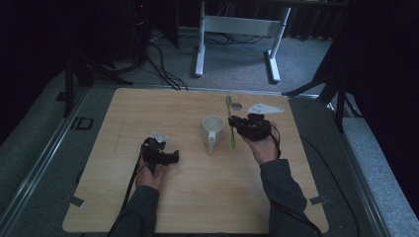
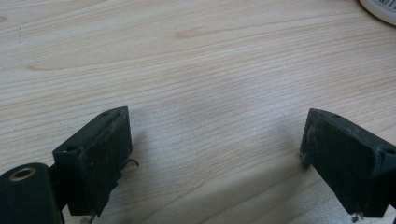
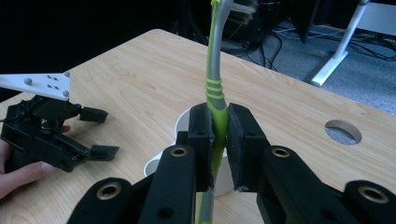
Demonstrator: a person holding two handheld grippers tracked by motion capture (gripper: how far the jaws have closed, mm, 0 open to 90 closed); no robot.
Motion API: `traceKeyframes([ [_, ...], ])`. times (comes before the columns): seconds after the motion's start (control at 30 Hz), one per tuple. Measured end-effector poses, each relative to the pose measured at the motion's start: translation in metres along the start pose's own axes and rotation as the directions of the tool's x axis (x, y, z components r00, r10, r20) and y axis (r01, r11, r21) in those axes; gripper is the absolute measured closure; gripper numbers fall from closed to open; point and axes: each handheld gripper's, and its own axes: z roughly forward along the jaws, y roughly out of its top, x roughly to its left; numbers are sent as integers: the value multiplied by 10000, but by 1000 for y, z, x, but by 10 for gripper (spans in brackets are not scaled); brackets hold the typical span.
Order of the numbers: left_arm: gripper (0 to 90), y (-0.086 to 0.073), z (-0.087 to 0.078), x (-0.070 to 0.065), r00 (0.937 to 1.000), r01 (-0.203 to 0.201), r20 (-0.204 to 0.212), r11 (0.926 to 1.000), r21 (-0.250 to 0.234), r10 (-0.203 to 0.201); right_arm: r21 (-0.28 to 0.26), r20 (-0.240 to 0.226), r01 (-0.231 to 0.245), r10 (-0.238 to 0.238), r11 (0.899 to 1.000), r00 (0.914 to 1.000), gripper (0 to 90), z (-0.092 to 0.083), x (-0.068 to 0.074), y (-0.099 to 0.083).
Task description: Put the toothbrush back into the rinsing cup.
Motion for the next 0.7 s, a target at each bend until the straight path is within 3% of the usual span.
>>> traceKeyframes([
  [0.7, 93, 0, 0, 0, 10000, -3, -2, 10000, 1, 3, -483, -163, -370, 362, 9981, 9992, 804, 8, 5, 4],
])
